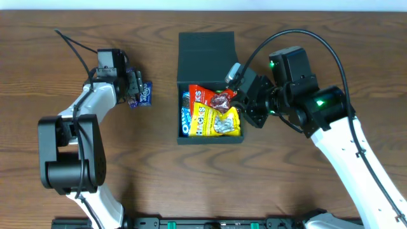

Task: Pack container
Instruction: 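Move the left gripper to the blue chocolate bar and grasp it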

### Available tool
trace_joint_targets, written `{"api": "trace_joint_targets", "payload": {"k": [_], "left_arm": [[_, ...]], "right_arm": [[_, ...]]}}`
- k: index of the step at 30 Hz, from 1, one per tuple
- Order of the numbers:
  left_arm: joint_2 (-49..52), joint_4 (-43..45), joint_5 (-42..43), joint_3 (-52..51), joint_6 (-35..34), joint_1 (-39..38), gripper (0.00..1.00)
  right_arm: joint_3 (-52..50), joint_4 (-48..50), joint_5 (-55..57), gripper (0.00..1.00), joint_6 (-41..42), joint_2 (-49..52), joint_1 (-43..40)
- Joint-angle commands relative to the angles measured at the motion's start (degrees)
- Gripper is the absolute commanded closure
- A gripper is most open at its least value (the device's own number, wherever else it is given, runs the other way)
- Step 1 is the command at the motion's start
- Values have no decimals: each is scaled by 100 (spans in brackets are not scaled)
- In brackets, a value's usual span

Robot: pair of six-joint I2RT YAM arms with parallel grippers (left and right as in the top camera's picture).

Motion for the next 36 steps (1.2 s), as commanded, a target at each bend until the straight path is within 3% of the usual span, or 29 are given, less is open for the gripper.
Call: {"api": "trace_joint_targets", "payload": {"k": [1,6,12,15,22,36], "left_arm": [[142,7,96,116,-138,39,21],[234,35,74,116,-199,44,29],[234,22,-116,116,-197,46,32],[247,-2,-118,116,-197,46,43],[297,-26,-120,116,-129,46,45],[295,-157,-118,118,-131,44,74]], "right_arm": [[48,-2,-66,94,85,-46,-42],[48,-4,-66,92,87,-46,-42],[48,-4,-66,92,87,-46,-42],[48,-2,-68,91,87,-46,-42],[48,9,-66,89,87,-46,-42],[48,44,-39,91,90,-46,-42]]}}
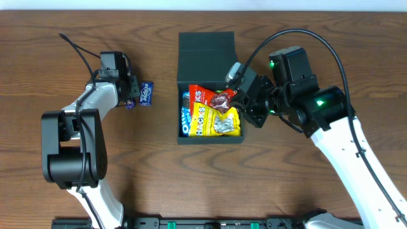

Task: Pack container
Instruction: 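Move the left gripper to the blue chocolate bar and grasp it, then carry the chocolate bar right and lower it into the box's left side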

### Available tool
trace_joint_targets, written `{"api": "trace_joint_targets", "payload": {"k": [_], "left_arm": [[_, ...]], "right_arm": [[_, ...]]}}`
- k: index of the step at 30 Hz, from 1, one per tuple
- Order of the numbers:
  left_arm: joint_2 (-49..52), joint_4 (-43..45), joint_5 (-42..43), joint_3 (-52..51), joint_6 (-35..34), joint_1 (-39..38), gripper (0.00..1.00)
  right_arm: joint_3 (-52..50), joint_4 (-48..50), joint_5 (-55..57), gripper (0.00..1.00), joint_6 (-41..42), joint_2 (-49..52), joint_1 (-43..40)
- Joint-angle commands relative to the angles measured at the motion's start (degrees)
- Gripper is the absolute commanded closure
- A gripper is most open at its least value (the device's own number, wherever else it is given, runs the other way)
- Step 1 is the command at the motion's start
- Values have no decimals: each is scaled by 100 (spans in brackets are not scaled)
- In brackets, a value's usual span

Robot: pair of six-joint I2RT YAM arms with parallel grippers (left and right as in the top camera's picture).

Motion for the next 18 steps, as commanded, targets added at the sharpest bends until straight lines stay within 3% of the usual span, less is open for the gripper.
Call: {"api": "trace_joint_targets", "payload": {"k": [1,5,18], "left_arm": [[90,-94,-61,116,0,44,79],[7,-240,-61,164,-2,44,88],[-1550,-1029,-39,278,-2,-90,91]], "right_arm": [[48,11,20,91,90,-46,-42],[48,11,299,96,444,-48,-44],[48,-13,299,97,1172,-828,-42]]}}
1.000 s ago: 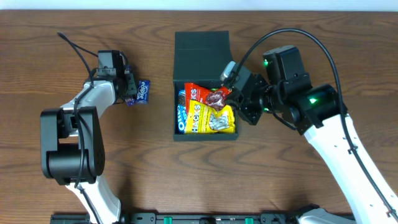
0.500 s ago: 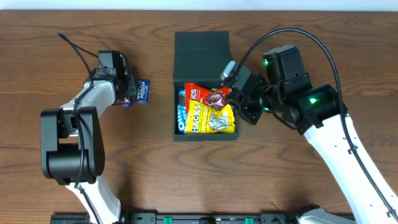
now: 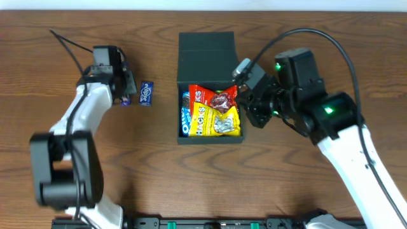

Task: Pack container
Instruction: 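Carry the chocolate bar right and lower it into the box's left side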

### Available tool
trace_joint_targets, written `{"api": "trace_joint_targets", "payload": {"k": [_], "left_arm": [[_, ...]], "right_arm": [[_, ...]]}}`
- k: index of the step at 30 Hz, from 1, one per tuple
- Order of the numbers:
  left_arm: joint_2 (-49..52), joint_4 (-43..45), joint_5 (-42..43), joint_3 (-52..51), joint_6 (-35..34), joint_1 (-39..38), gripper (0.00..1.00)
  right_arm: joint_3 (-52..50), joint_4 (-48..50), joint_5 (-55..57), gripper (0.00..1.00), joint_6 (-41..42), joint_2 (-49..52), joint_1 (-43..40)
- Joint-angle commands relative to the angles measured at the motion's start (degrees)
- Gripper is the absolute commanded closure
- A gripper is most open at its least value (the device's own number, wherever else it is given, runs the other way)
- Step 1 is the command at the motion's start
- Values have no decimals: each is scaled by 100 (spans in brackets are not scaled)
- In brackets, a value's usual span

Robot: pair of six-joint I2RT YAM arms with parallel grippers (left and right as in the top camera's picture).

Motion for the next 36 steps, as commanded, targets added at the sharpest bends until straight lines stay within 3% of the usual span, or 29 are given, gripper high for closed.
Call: {"api": "trace_joint_targets", "payload": {"k": [1,6,7,8,9,10,11,19,25,30,36], "left_arm": [[-509,-256,-39,164,-4,-120,92],[-1091,-802,-37,164,-164,-706,94],[-1165,-874,-33,164,-240,-852,94],[-1241,-960,-28,164,-367,-1038,94],[-1283,-1016,2,164,-479,-1198,94],[-1311,-1104,37,164,-590,-1368,94],[-1314,-1204,74,164,-684,-1537,94],[-1311,-1541,153,162,-1034,-2472,94],[-1309,-1556,90,160,-1687,-2986,94],[-1198,-1552,-229,74,-1965,-3095,94],[-986,-1545,11,61,-1980,-3106,94]], "right_arm": [[48,-2,-4,95,269,-459,-39],[48,-90,-7,87,271,-1014,-39],[48,-120,-7,78,269,-1091,-39],[48,-157,-9,61,271,-1176,-39],[48,-203,-11,51,271,-1248,-39],[48,-249,-13,33,271,-1303,-39],[48,-313,-42,1,271,-1366,-39],[48,-538,-96,1,402,-1637,-39],[48,-658,-96,1,402,-1845,-39],[48,-734,-96,1,400,-1969,-39],[48,-776,-96,1,400,-1976,-39]]}}
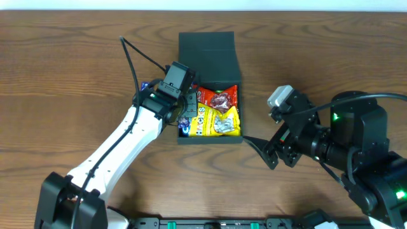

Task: Pack container
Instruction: 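Carry the chocolate bar right and lower it into the box's left side, then return the left gripper to the Eclipse tin and grasp it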

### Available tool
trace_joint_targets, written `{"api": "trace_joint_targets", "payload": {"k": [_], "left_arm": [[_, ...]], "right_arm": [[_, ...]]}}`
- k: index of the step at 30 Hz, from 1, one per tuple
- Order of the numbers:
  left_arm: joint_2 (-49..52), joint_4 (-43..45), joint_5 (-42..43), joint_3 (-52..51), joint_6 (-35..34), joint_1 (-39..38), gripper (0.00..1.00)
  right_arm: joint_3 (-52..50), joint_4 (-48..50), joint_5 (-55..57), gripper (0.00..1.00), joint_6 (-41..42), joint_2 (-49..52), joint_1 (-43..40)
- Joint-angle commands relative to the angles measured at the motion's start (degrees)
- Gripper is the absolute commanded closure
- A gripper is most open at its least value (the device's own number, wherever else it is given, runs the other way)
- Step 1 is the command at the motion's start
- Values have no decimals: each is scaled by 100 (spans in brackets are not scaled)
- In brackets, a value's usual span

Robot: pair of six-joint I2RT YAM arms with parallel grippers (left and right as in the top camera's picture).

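Observation:
The black open box [180, 107] stands mid-table with its lid [208, 48] folded back. Inside lie a yellow snack bag [216, 121], a red packet [216, 97] and a blue cookie pack [184, 131] at the left wall. My left gripper [186, 114] hangs over the box's left side, apparently shut on a small purple packet that barely shows at the fingertips. A blue packet [145, 84] peeks out on the table behind the left arm. My right gripper [272, 127] is right of the box and apart from it; its jaws are too dark to read.
The left arm [121, 143] slants across the table from the front left to the box. The bulky right arm [346, 143] fills the front right. Cables arch over both arms.
My left gripper has moved from the far left of the table, beside the blue packet, to over the box's left side. The right gripper has moved from the box's right rim to the front right.
At first my left gripper sat against the blue packet at far left, a purple bit at its tips, while the right gripper stayed at the box's right rim. Then the left gripper stood slightly apart from the packet. Now it is over the box and the right arm is clear.

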Motion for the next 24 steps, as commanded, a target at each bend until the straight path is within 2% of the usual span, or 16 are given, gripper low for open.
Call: {"api": "trace_joint_targets", "payload": {"k": [1,4,6,8,12,16,20,24], "left_arm": [[114,-11,57,17,-87,-24,94],[120,-17,55,17,-87,-22,93],[120,-11,48,17,-87,-22,53],[120,-2,9,17,-87,-17,5],[116,59,-85,35,-72,-7,5],[55,122,-579,109,-57,98,5],[-26,258,-1093,111,192,420,5],[-13,407,-1099,111,481,898,5]], "right_arm": [[48,-20,-63,1,81,-37,-37],[48,-20,-63,1,79,-37,-37],[48,-20,-63,1,79,-37,-37],[48,-20,-63,1,81,-37,-37],[48,-20,-63,1,79,-37,-37],[48,-31,-63,1,79,-35,-37],[48,-39,-61,1,79,-35,-37],[48,-37,59,1,74,-33,-37]]}}
